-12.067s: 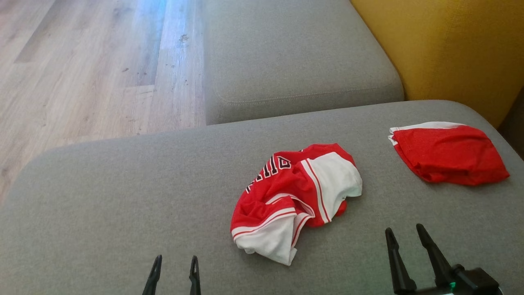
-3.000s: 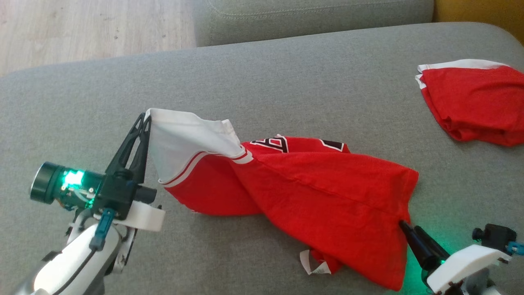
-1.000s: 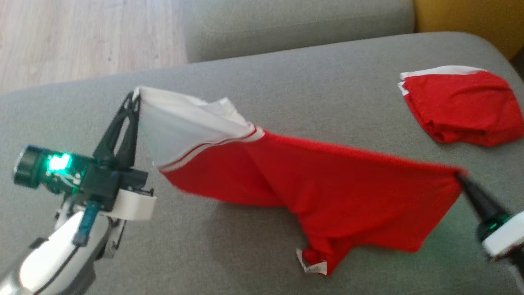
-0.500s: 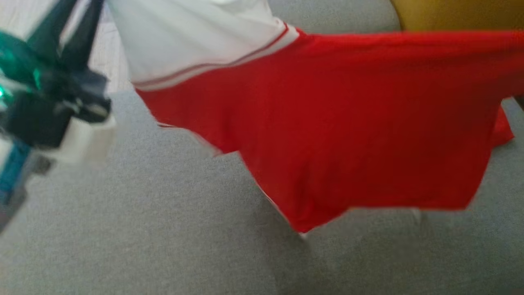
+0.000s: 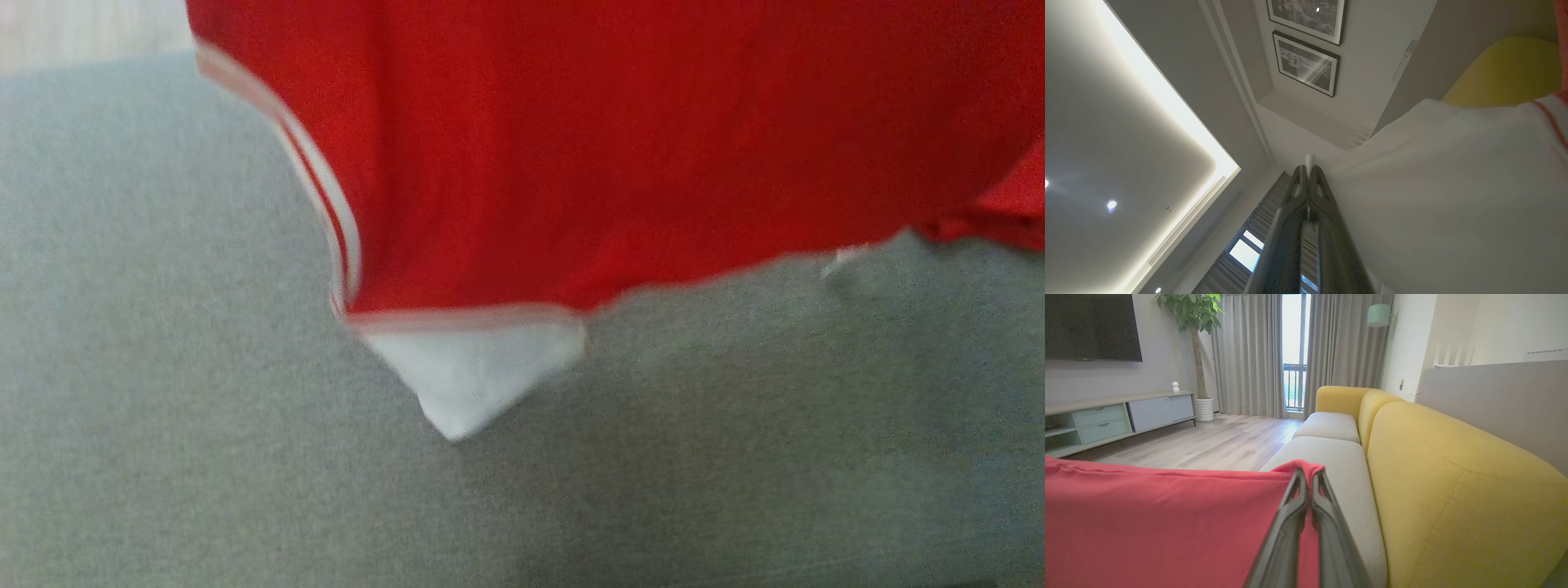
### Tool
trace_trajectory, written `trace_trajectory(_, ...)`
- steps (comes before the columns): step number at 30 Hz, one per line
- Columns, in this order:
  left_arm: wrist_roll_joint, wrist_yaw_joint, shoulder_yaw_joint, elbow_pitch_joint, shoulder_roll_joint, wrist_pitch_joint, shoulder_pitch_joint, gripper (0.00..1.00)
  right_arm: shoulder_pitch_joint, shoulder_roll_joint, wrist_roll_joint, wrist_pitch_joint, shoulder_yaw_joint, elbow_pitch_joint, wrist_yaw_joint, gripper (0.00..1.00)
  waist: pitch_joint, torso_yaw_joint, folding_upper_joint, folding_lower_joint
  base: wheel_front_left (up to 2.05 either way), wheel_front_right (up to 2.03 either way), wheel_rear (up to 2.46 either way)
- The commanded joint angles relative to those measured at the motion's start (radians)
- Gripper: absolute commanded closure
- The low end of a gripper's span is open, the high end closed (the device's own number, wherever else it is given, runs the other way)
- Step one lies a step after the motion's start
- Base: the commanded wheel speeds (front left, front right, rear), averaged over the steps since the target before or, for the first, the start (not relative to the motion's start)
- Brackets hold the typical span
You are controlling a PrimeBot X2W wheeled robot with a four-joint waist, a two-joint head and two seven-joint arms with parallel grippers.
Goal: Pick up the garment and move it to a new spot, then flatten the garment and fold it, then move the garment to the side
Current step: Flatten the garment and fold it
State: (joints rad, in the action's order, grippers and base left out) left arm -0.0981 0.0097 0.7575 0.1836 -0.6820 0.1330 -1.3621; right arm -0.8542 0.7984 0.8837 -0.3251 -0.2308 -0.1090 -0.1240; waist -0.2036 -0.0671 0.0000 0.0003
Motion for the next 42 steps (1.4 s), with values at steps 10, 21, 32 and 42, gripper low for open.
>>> trace_trajectory(10,0.152,0.097,-0.022,0.205,0.132,0.128,-0.386,1.00,-0.468,-0.099,-0.172,0.275,-0.174,-0.300,-0.007,1.00,-0.290,0.052,0.0000,-0.0003,0.00,0.00,0.00)
trace_trajectory(21,0.063,0.146,-0.033,0.079,0.094,0.129,-0.265,1.00,-0.505,-0.064,-0.148,0.485,-0.348,-0.456,-0.007,1.00,-0.357,0.101,0.0000,-0.0003,0.00,0.00,0.00)
trace_trajectory(32,-0.174,0.101,-0.156,-0.087,0.042,0.129,0.267,1.00,-0.159,0.027,0.052,0.564,-0.490,-0.412,-0.007,1.00,-0.215,0.096,0.0000,-0.0003,0.00,0.00,0.00)
trace_trajectory(42,-0.233,0.105,-0.189,-0.181,0.004,0.129,0.880,1.00,0.208,0.044,0.192,0.579,-0.585,-0.325,-0.007,1.00,-0.035,0.048,0.0000,-0.0003,0.00,0.00,0.00)
